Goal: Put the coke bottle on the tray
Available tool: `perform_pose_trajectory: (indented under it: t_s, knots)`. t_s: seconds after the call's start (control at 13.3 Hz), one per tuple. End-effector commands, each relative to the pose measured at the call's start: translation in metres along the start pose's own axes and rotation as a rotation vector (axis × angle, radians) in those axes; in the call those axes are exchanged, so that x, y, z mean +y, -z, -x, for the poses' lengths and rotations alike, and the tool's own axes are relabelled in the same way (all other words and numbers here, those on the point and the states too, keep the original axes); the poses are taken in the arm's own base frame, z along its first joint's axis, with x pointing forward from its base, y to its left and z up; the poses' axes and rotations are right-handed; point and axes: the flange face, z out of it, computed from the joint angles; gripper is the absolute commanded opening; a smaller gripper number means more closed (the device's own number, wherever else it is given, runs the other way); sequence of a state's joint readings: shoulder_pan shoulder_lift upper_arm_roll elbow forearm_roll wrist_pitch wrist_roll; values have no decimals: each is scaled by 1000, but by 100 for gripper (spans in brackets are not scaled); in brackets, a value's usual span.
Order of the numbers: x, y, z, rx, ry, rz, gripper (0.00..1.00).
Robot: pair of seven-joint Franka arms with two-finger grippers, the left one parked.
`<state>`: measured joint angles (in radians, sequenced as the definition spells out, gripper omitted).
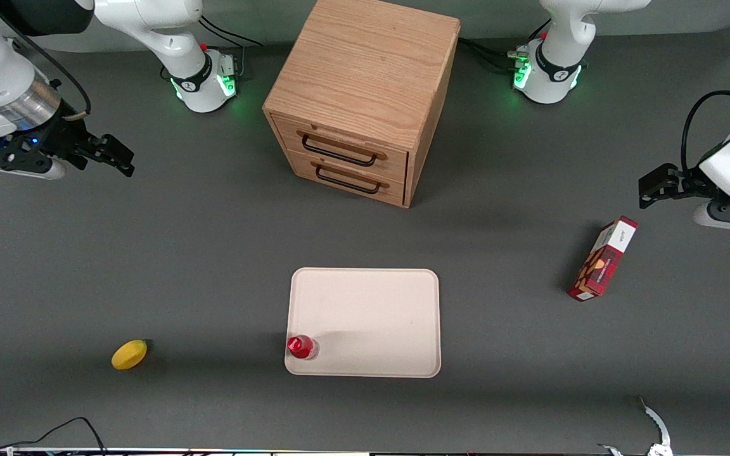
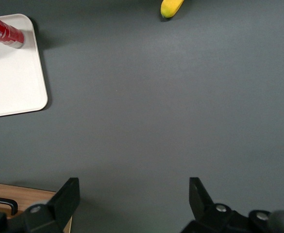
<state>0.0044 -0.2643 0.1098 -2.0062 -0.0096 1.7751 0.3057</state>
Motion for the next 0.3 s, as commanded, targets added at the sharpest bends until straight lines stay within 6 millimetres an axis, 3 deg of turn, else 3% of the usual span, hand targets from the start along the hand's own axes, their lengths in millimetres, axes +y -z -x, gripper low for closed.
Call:
perform_pose_trajectory:
  t_s: [0.0,0.23]
  knots:
    - [12,27,5,13,-9,-46,100]
    - [24,37,1,-16,-33,-75,100]
